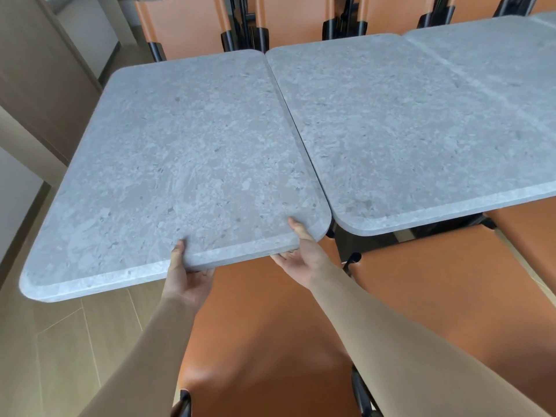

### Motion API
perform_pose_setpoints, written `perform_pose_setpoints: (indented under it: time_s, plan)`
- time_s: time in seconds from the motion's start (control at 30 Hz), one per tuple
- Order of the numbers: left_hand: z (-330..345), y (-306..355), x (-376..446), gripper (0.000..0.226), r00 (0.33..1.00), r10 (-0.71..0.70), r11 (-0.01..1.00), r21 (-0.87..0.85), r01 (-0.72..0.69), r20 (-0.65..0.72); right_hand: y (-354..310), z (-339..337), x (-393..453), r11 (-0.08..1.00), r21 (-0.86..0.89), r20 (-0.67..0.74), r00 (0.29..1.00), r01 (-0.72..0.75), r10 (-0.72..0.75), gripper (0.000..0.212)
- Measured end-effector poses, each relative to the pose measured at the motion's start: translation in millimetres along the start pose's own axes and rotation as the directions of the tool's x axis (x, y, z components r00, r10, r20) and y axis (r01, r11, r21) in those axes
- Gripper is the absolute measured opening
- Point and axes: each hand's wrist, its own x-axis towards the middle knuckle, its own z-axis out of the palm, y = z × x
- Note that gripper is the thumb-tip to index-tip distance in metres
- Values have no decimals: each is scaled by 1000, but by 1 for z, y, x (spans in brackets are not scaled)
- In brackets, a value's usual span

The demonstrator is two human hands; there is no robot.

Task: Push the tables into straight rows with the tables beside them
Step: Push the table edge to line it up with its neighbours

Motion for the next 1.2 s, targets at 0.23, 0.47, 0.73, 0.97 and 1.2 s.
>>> perform_pose_setpoints:
  time_s: [0.23, 0.47, 0.73, 0.97, 1.2]
  plan:
    - [1, 1, -2, 42, 1000, -26, 999, 39, 26, 3, -1, 1, -1, 999, 46, -11, 1000, -18, 18, 33]
    - [3, 10, -4, 24, 996, -80, 993, 83, 82, -28, -1, 9, 1, 998, 53, -60, 998, -16, 19, 33]
    - [-9, 30, -17, 67, 973, -227, 960, 157, 231, -44, 7, 24, -22, 999, 12, -219, 975, -39, 40, 35]
    - [-3, 71, -56, 42, 955, -23, 110, 950, -291, 295, 23, 50, -59, 289, -905, 227, 929, 313, -293, 26]
    - [-51, 111, 19, 117, 726, 19, -803, 443, -398, 687, 22, 18, 26, -863, -478, 584, 792, 161, -176, 123]
